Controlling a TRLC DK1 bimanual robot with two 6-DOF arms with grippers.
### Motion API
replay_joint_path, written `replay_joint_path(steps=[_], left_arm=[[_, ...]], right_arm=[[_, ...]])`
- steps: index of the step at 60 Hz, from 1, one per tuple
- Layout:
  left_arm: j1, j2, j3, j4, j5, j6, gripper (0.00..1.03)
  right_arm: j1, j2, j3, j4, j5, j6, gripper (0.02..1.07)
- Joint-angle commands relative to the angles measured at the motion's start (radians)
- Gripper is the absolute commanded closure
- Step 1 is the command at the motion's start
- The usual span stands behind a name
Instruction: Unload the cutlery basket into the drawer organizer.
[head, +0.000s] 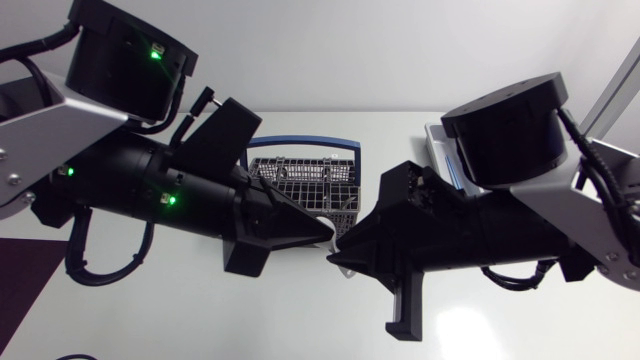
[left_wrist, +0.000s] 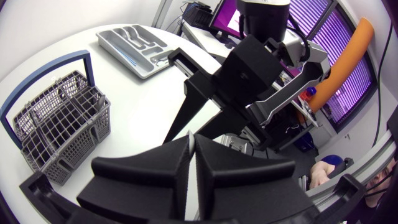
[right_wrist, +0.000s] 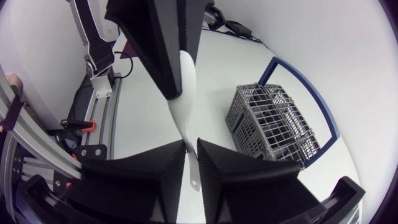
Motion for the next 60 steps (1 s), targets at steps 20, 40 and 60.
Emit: replay_joint_path(steps=[20, 40, 60], left_arm=[[0.007, 0.013, 0.015, 0.010, 0.013, -0.015, 0.48], [0.098, 0.076, 0.135, -0.011, -0.001, -0.087, 0.06], [0.089, 0.207, 0.235, 0.021, -0.294, -0.158, 0.06]], right_arm=[[0.002, -0.036, -0.036, -0.002, -0.001, 0.017, 1.02], [-0.076, -0.081, -0.081, -0.051, 0.021, -0.018, 1.02], [-0.389, -0.130, -0.093, -0.137, -0.025, -0.185, 1.02]])
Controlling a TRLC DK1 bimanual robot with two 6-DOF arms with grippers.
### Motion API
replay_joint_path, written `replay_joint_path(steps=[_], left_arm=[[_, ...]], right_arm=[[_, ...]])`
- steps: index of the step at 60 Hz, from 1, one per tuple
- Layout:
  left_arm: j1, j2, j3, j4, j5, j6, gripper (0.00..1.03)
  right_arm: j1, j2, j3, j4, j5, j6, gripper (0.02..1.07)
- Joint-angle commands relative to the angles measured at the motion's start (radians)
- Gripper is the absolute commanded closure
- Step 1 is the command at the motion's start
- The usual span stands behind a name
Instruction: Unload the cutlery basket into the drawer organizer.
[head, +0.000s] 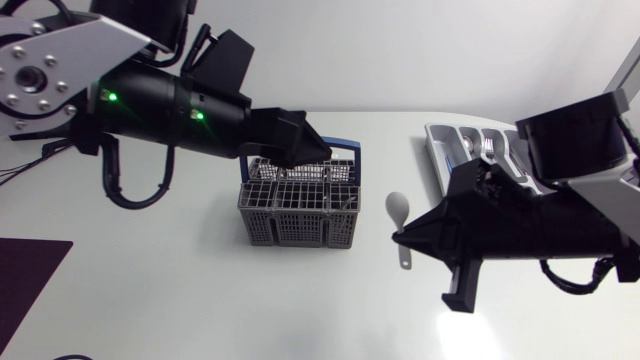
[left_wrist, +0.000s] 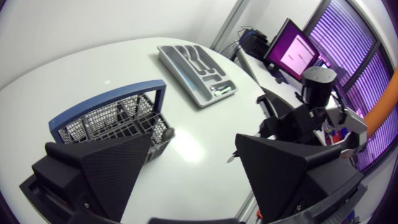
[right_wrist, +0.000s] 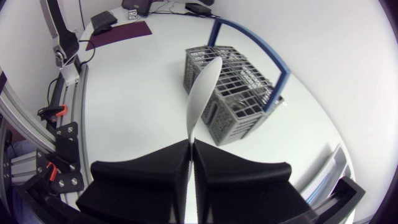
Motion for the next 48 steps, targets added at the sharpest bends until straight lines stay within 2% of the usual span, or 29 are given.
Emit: replay_joint_path(steps=[1, 6, 18, 30, 48], left_arm=[[-0.033, 0.049, 0.038, 0.006, -0.057, -0.020, 0.07], [-0.081, 0.091, 0.052, 0.005, -0.157, -0.003, 0.08], [-0.156, 0.154, 0.069, 0.000, -0.293, 0.026, 0.08], [-0.230, 0.218, 0.086, 0.000, -0.439, 0.064, 0.08], [-0.306, 0.303, 0.118, 0.000, -0.599, 0.109, 0.09]], right_arm=[[-0.096, -0.013, -0.014, -0.023, -0.028, -0.077, 1.02], [-0.215, -0.011, -0.006, -0.045, -0.057, -0.156, 1.02], [-0.442, 0.024, 0.023, -0.097, -0.129, -0.327, 1.02], [-0.619, 0.131, 0.063, -0.097, -0.162, -0.476, 1.02], [-0.806, 0.308, 0.161, -0.081, -0.169, -0.659, 1.02]])
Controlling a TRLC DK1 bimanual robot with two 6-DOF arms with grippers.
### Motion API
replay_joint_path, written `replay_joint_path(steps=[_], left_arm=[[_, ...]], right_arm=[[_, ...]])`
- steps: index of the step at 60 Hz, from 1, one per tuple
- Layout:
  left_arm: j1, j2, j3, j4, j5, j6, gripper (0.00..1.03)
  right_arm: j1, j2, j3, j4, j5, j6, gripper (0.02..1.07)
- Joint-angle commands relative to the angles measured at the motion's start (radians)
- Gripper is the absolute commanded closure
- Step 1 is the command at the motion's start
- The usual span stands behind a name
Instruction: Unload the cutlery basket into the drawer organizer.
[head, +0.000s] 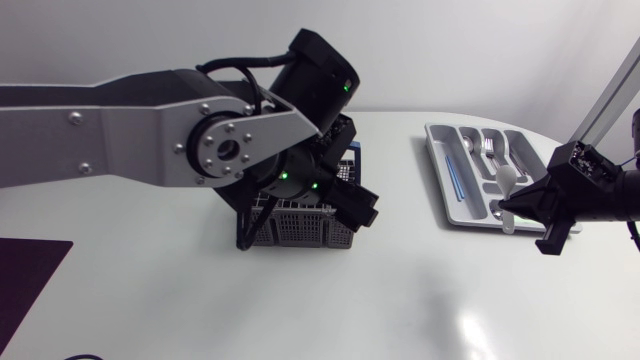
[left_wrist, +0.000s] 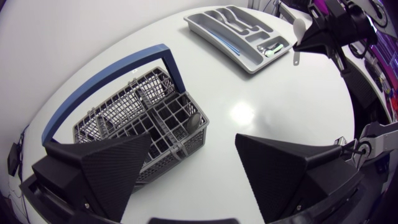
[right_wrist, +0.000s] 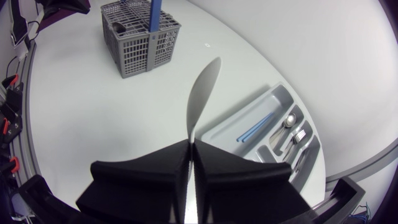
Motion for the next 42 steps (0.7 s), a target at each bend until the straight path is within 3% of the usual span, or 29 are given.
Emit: replay_joint_path(steps=[1, 18, 42], left_arm=[[-0.021, 0.031, 0.041, 0.000, -0.035, 0.030, 0.09], [-0.062, 0.094, 0.070, 0.000, -0.147, 0.076, 0.09], [-0.079, 0.141, 0.089, 0.002, -0.201, 0.102, 0.09]], right_arm=[[-0.042, 0.060, 0.049, 0.007, -0.010, -0.089, 1.02], [-0.139, 0.238, 0.133, 0.090, 0.053, -0.210, 1.02], [-0.146, 0.477, 0.128, 0.383, 0.287, -0.349, 1.02]])
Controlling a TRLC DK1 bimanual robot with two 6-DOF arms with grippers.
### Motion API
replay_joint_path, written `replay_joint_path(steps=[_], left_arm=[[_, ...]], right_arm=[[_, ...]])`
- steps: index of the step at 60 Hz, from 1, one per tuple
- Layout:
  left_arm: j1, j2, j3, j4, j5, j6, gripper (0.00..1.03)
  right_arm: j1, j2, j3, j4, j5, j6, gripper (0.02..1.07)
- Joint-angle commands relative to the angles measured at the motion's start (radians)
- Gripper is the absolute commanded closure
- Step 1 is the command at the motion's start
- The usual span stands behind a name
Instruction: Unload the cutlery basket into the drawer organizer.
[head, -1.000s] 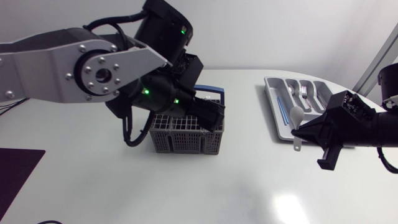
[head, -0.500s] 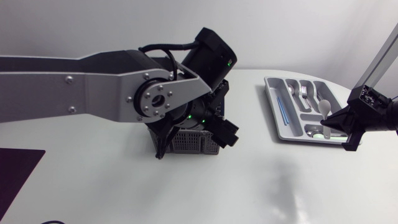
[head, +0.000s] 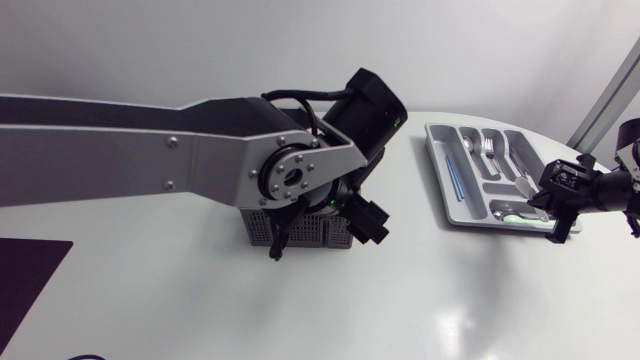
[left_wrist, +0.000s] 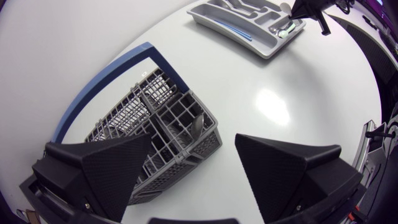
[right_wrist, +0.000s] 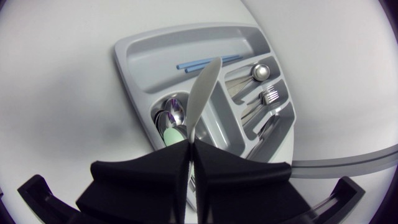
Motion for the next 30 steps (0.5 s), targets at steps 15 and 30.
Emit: replay_joint_path(steps=[15, 30], left_arm=[[-0.008, 0.025, 0.023, 0.002, -0.018, 0.043, 0.09], [-0.011, 0.031, 0.022, 0.000, -0.026, 0.052, 0.09]], right_arm=[[-0.009, 0.129, -0.013, 0.165, 0.108, -0.127, 1.01], [0.020, 0.128, -0.064, 0.270, 0.212, -0.148, 0.72]])
